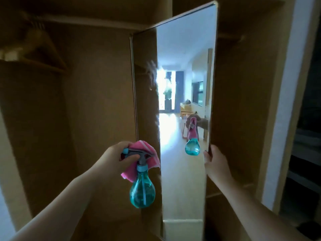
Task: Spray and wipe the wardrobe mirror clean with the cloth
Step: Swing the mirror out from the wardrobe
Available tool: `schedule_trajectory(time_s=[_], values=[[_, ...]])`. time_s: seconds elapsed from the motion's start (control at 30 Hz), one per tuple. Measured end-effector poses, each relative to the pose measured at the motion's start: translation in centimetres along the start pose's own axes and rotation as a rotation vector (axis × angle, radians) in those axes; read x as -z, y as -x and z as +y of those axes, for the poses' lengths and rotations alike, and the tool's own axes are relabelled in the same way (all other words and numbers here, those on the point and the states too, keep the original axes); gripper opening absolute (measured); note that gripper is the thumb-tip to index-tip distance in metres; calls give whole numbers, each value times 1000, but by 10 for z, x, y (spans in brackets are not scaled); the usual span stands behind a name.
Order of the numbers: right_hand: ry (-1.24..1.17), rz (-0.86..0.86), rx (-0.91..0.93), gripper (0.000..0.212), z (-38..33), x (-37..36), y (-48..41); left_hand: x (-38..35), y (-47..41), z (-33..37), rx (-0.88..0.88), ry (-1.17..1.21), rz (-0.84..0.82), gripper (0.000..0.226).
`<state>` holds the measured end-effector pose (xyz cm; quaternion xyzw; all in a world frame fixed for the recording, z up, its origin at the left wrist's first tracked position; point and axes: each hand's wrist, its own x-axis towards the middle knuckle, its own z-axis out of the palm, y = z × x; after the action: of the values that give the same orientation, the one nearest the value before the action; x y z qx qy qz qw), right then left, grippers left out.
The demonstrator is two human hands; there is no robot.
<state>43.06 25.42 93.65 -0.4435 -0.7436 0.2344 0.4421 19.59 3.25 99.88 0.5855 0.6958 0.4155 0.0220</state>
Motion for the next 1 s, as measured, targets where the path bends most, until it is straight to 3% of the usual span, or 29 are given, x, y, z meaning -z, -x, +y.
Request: schedule_trajectory(time_s=[0.13,0.47,0.7,1.0], values=[[-24,79,-23,47,5,-8,-3,3,-7,-1,-51,9,-30,16],[7,161,213,53,30,-5,-37,-6,-8,7,9,-15,0,18],[347,244,443,69,40,-18,-69,-14,-21,23,49,-79,73,15],[556,180,338,91,52,-38,-100,-20,-25,37,50,-67,85,14]])
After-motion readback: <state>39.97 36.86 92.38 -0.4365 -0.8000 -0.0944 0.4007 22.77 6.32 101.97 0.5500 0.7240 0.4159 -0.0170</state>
